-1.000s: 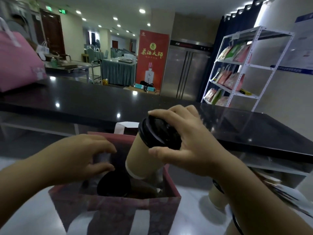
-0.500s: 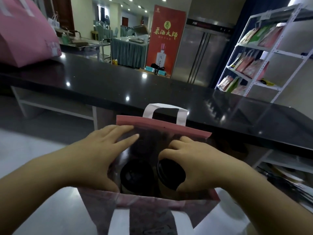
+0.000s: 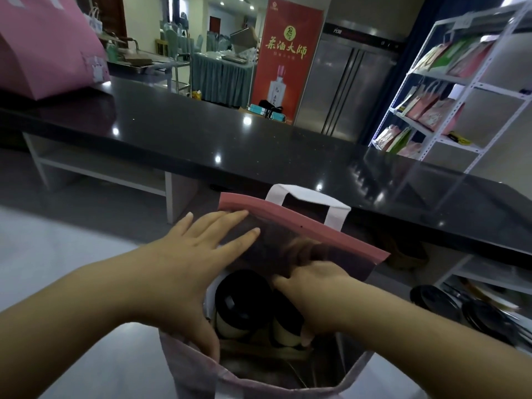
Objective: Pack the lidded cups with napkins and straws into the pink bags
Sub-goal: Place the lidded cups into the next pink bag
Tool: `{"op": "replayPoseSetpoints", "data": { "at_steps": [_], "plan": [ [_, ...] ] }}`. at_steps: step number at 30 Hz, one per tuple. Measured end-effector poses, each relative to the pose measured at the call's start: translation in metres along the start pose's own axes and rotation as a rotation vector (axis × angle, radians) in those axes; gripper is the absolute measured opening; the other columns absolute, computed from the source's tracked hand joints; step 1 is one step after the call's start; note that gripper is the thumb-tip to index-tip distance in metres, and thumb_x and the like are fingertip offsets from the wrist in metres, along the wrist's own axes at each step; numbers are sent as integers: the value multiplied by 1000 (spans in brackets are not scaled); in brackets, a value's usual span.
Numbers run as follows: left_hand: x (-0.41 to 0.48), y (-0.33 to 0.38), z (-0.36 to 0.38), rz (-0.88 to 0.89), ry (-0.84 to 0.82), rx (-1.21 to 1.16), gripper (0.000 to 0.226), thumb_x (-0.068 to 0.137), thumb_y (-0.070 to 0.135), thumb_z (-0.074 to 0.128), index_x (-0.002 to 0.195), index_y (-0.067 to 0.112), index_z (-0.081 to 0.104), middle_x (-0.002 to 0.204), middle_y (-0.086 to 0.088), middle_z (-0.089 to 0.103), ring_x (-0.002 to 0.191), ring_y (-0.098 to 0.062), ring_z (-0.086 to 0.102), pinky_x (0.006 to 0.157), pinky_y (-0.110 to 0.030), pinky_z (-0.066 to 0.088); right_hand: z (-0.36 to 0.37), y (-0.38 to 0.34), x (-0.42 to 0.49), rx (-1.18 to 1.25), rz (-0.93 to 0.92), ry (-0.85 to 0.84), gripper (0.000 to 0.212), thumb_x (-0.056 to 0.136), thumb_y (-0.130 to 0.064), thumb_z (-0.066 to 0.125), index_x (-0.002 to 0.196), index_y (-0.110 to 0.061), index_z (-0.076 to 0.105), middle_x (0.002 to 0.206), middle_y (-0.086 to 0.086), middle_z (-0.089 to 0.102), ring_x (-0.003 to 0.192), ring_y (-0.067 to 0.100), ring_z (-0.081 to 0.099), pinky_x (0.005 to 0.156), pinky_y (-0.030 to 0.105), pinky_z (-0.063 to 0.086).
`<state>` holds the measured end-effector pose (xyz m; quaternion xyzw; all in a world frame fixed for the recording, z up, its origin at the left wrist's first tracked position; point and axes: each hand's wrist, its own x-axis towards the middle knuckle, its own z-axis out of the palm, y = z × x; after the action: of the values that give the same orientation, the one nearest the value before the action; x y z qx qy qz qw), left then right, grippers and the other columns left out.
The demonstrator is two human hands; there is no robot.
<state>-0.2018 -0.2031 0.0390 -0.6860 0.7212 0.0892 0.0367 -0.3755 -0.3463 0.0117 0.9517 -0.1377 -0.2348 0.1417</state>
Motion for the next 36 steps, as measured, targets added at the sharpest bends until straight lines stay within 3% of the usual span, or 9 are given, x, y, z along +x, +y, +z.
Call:
{"op": "replayPoseSetpoints", "data": {
  "at_steps": [3,6,9,13,19,26,31,33,36],
  "plan": [
    [-1,-3,-1,-16,1,-5,135,39,85,59,122,50,-41,120,31,-54,100,12,-54,104,-33,-19,-2,3,-1,14,-17,-21,68,69,-37,78,123,-18,43,105,9,59,90,30,57,71,38,48],
    [1,-5,-1,-21,5,-12,134,41,85,59,122,50,-42,122,31,-53,108,10,-50,108,-36,-17,-2,7,-3,-3,-21,8,63,69,-40,77,118,-17,46,98,6,60,79,24,54,61,33,41],
    [3,-6,-1,-20,2,-3,134,42,85,59,121,49,-43,121,30,-54,118,4,-41,110,-37,-16,0,8,0,-13,-43,17,61,69,-43,77,116,-17,49,96,5,61,80,24,55,62,32,40],
    [6,-7,1,-20,7,-29,134,41,84,60,120,51,-43,120,32,-54,102,11,-52,105,-32,-16,2,12,6,8,-64,5,60,69,-41,78,117,-18,50,97,5,62,82,24,57,67,32,45],
    [8,-10,3,-23,26,-34,132,43,84,59,118,52,-44,115,34,-55,95,15,-54,103,-30,-14,17,10,7,27,-44,-10,57,69,-31,79,116,-15,49,93,8,61,72,22,50,60,30,34],
    [5,-9,5,23,136,-60,124,43,87,53,114,57,-44,118,39,-49,100,21,-48,103,-27,-10,15,11,5,112,-38,-46,57,72,-32,78,120,-19,51,104,7,62,87,23,57,67,29,39],
    [6,-11,2,30,293,-59,106,60,81,49,131,50,-23,148,26,-14,137,-1,-5,110,-25,6,-11,12,-12,215,-15,120,56,76,-42,70,126,-29,47,120,-5,56,105,20,55,81,34,48],
    [5,-10,-6,38,344,-46,96,64,78,47,141,45,1,151,21,10,135,-3,14,107,-24,18,-27,14,-26,238,11,236,50,81,-44,64,127,-31,47,124,-9,54,111,17,53,86,36,48],
    [2,-5,-23,98,441,-20,80,62,77,39,134,44,34,135,22,42,116,2,38,96,-22,32,-46,19,-55,297,59,398,44,85,-46,59,126,-35,49,121,-13,56,107,12,55,86,34,49]
  ]
}}
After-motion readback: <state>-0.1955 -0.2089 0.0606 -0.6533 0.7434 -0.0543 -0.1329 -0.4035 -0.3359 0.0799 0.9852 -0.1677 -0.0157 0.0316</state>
